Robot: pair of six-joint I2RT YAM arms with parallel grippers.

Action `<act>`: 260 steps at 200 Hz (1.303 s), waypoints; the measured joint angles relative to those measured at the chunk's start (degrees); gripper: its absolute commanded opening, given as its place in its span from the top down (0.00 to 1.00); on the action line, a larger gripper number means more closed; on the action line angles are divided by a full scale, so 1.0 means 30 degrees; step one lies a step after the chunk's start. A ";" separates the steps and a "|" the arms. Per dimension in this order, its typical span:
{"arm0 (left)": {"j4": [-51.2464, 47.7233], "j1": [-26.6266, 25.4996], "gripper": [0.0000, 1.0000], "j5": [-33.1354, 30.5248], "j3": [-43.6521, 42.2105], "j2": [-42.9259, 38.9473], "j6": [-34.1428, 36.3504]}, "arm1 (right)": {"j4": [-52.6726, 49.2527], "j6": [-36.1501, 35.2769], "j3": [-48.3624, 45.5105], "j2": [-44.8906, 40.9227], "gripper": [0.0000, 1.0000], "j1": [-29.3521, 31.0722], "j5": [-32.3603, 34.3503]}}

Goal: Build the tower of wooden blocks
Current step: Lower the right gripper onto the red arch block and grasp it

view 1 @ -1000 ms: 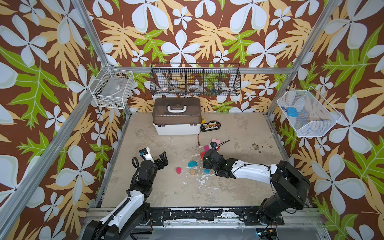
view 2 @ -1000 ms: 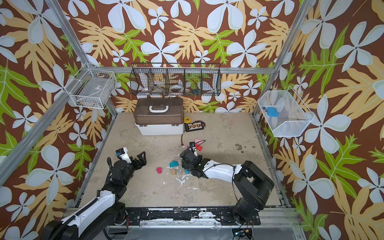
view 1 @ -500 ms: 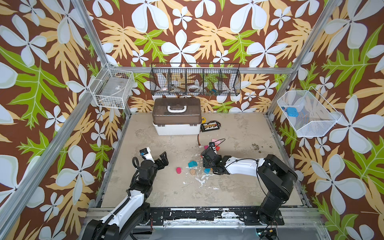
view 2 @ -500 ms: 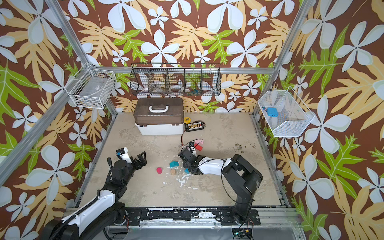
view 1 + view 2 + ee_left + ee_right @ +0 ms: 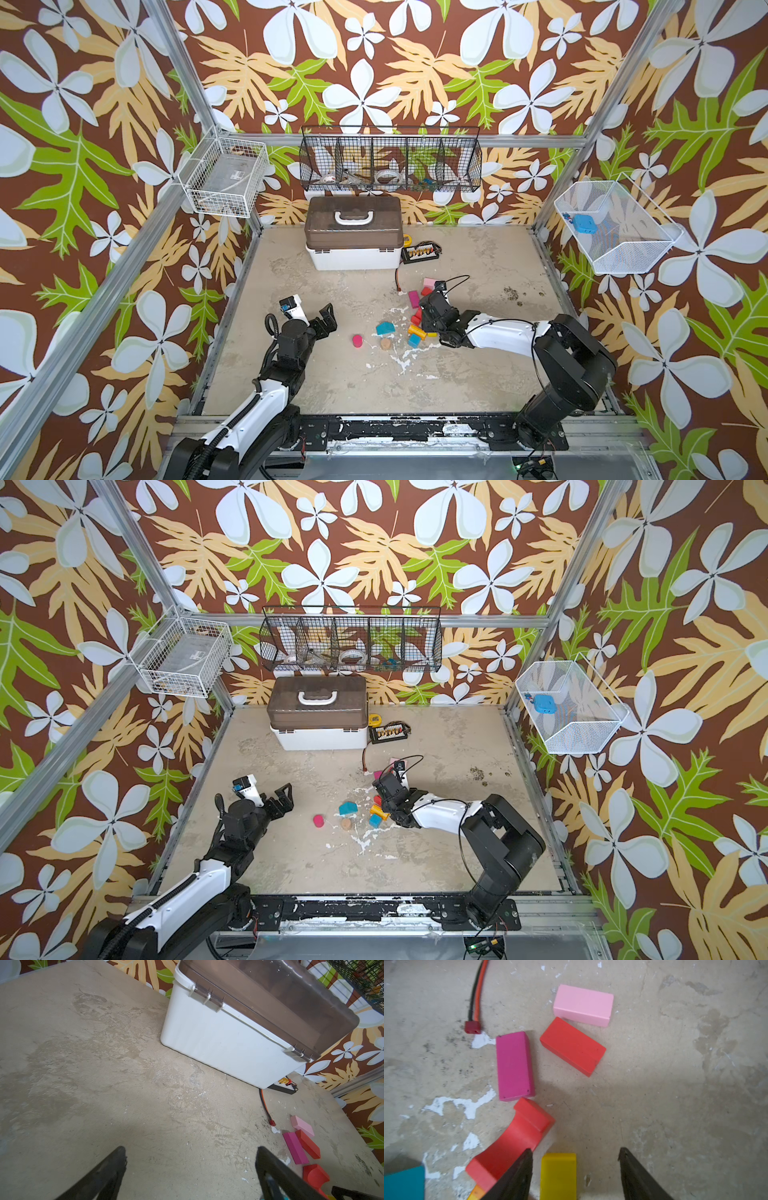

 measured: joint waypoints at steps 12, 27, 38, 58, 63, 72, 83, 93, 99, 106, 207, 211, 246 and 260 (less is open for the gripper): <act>0.0007 0.0000 0.02 0.0022 0.0007 0.0007 0.0022 | 0.0197 -0.0102 -0.0007 -0.0262 0.34 -0.0007 -0.0182; 0.0117 0.0000 0.01 0.0364 0.0000 0.0007 0.0291 | 0.0364 -0.0466 0.0087 -0.0321 0.34 -0.0058 -0.0437; 0.0364 -0.0029 0.00 0.0641 -0.0044 -0.0044 0.0364 | 0.0364 -0.0590 0.0240 -0.0197 0.35 -0.0044 -0.0495; 0.0699 -0.0102 0.00 0.1158 -0.0175 -0.0182 0.0510 | 0.0437 -0.1137 0.0772 0.0408 0.37 -0.0036 -0.0561; 0.0714 -0.0109 0.00 0.1362 -0.0175 -0.0189 0.0532 | 0.0437 -0.1282 0.0954 0.0597 0.38 -0.0036 -0.0568; 0.0714 -0.0124 0.00 0.1574 -0.0131 -0.0175 0.0663 | 0.0444 -0.1574 0.1246 0.0896 0.40 -0.0044 -0.0641; 0.0372 -0.0124 0.00 0.2040 0.0160 -0.0117 0.0619 | 0.0495 -0.1836 0.1581 0.1224 0.42 -0.0080 -0.0758; 0.0073 -0.0138 0.00 0.2565 0.0517 -0.0109 0.0102 | 0.0517 -0.2120 0.1843 0.1508 0.44 -0.0175 -0.0954; 0.0051 -0.0138 0.00 0.2987 0.0627 -0.0117 -0.0350 | 0.0532 -0.2229 0.1989 0.1683 0.45 -0.0233 -0.1013; -0.0007 -0.0131 0.00 0.3672 0.0692 -0.0109 -0.0940 | 0.0554 -0.2463 0.2127 0.1858 0.47 -0.0299 -0.1056; 0.0947 -0.0117 0.00 0.9027 0.3067 0.0364 -0.6943 | 0.0816 -0.3985 0.2033 0.1450 0.59 -0.0488 -0.2171; 0.0831 -0.0058 0.00 0.8677 0.2885 0.0204 -0.6776 | 0.0852 -0.3993 0.1982 0.1435 0.59 -0.0488 -0.2208; 0.0634 0.0095 0.00 0.7060 0.2127 -0.0685 -0.4801 | 0.0947 -0.4138 0.1974 0.1807 0.60 -0.0583 -0.2550; 0.0546 0.0102 0.00 0.6747 0.2149 -0.0619 -0.4357 | 0.0940 -0.4240 0.2091 0.2047 0.60 -0.0627 -0.2732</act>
